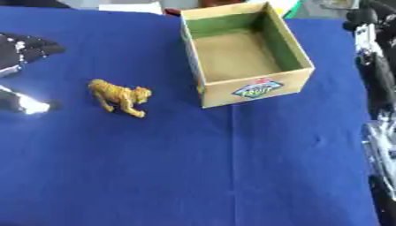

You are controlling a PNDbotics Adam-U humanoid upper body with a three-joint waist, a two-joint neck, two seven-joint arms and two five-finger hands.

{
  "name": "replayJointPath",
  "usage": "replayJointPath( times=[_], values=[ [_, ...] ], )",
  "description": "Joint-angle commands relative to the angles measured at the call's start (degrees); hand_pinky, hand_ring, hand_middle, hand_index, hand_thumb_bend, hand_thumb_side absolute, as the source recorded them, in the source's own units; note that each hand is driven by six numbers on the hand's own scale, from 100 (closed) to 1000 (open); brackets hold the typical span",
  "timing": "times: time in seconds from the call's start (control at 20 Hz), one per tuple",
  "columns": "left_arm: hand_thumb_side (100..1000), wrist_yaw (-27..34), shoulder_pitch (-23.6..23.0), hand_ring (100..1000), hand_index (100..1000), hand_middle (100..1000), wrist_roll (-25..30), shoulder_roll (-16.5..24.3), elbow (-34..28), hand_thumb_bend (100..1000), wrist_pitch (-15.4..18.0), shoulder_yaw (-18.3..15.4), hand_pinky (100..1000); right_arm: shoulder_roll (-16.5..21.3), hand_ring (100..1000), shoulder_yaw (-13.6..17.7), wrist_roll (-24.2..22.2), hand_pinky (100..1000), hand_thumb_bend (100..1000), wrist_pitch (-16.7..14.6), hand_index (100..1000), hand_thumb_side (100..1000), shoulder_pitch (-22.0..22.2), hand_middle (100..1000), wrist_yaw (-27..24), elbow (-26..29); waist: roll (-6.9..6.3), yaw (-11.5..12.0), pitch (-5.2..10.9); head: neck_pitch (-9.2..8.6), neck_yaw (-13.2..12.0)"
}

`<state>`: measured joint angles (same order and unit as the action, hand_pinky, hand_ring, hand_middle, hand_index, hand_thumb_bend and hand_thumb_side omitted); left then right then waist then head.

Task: Pick up objects on the table and place them in the box.

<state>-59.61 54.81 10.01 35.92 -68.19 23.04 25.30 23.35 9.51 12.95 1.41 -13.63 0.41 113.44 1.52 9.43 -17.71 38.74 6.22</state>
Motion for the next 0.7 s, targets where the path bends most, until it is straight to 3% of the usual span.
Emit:
replayJointPath(
  times=[0.05, 0.15, 0.25, 0.4, 0.7],
  values=[
    [660, 2.91, 3.05, 858, 977, 874, 17.27, -1.6, -3.55, 483, -0.79, -3.0, 707, 0.56, 779, 0.19, -0.17, 894, 100, -0.02, 853, 714, -0.41, 720, -0.17, 1.15, -0.16, -0.03, 1.39, -0.08, 0.09],
    [643, 7.5, 3.95, 861, 973, 874, 31.28, -2.15, -9.13, 487, -3.58, -4.57, 709, 0.53, 779, 0.15, -0.23, 894, 100, -0.03, 853, 714, -0.38, 720, -0.2, 1.15, -0.22, -0.06, 1.39, -0.18, 0.35],
    [624, 10.64, 4.08, 859, 977, 870, 39.05, -2.13, -13.14, 466, -6.12, -5.15, 710, 0.49, 779, 0.11, -0.29, 894, 100, -0.02, 853, 712, -0.39, 720, -0.24, 1.15, -0.32, -0.16, 1.35, -0.38, 0.61],
    [559, 12.87, 3.64, 864, 990, 881, 41.62, -1.79, -14.85, 427, -7.47, -4.46, 716, 0.49, 779, 0.06, -0.38, 895, 100, 0.01, 853, 711, -0.38, 720, -0.27, 1.15, -0.45, -0.3, 1.28, -0.51, 0.88],
    [540, 16.33, 4.45, 865, 989, 885, 41.96, -1.92, -12.52, 422, -5.02, -3.58, 725, 0.5, 780, -0.17, -0.63, 895, 100, 0.19, 854, 710, -0.31, 720, -0.38, 1.15, -0.57, -0.41, 1.18, -0.48, 0.89]
  ],
)
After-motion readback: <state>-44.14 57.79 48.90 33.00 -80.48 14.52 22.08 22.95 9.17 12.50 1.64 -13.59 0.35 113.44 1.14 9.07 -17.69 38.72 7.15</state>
